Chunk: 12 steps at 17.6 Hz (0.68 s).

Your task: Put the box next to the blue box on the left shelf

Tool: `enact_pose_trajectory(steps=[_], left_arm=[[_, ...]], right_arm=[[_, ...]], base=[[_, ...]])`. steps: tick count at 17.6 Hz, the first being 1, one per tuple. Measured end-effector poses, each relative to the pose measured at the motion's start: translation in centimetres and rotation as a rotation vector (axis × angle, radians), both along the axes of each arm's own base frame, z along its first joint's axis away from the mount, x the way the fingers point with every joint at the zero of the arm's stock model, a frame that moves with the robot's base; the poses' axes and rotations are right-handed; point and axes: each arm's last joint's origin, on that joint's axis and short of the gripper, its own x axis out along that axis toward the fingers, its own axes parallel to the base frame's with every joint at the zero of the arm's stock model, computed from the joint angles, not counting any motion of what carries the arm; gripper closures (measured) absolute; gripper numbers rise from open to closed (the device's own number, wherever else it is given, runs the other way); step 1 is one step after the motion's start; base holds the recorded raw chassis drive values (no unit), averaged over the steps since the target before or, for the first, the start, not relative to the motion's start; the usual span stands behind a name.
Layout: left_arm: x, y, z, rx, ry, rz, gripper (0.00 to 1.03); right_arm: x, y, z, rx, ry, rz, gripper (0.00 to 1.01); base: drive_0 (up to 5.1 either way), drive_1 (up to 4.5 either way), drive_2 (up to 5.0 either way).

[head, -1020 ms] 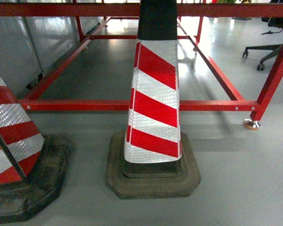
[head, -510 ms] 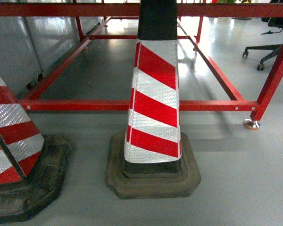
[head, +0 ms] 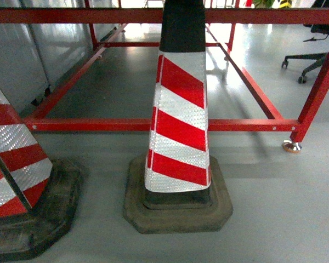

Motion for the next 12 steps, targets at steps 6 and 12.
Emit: enact_pose_trajectory(steps=[6,12], left_arm=[[0.0,0.0,0.01,0.003,-0.001,0.0,0.05],[0.0,0.0,0.01,0.003,-0.001,-0.001,0.05]], right_arm=[[0.0,0.0,0.01,-0.002,-0.002,0.0,0.03],[0.0,0.0,0.01,0.0,-0.002,-0.001,0.03]], base=[[0.0,0.0,0.0],[0.0,0.0,0.0]])
